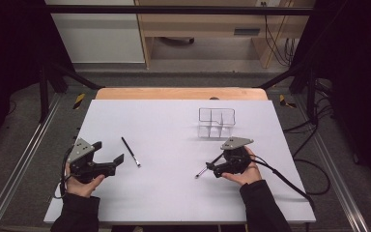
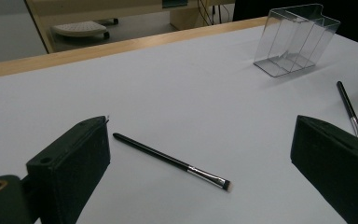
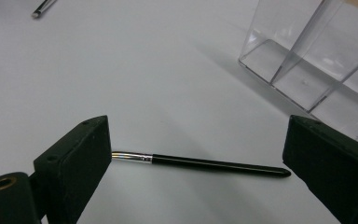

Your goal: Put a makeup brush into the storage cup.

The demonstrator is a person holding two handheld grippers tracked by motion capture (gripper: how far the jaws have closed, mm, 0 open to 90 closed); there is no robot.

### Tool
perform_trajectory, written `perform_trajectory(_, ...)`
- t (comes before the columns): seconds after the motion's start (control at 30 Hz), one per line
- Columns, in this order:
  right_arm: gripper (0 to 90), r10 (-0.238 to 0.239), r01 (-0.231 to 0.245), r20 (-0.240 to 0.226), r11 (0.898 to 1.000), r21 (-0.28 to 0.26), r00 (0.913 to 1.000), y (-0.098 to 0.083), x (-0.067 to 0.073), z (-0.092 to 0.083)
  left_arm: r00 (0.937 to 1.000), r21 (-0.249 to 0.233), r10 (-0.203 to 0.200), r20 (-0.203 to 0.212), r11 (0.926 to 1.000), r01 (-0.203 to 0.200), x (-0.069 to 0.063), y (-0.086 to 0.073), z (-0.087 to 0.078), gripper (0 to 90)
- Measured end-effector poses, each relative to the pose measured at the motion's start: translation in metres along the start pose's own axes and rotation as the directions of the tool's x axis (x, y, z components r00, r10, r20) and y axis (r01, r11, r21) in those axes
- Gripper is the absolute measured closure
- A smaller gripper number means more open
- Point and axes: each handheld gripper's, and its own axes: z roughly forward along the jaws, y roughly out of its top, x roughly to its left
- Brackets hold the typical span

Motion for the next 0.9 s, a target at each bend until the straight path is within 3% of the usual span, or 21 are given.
perform_trajectory(0.37,9.9,-0.019,0.019,-0.008,0.999,0.026,0.9998,-0.002,0.0,0.008,1.0,0.012,0.007,0.001,0.9999,-0.007,-0.001,-0.001,0.002,3.7)
perform_trajectory(0.9,11.2,-0.078,0.084,-0.071,0.992,0.09,0.9944,-0.008,0.001,0.029,0.9999,0.018,0.011,0.002,0.9998,-0.011,-0.002,-0.002,0.003,3.7)
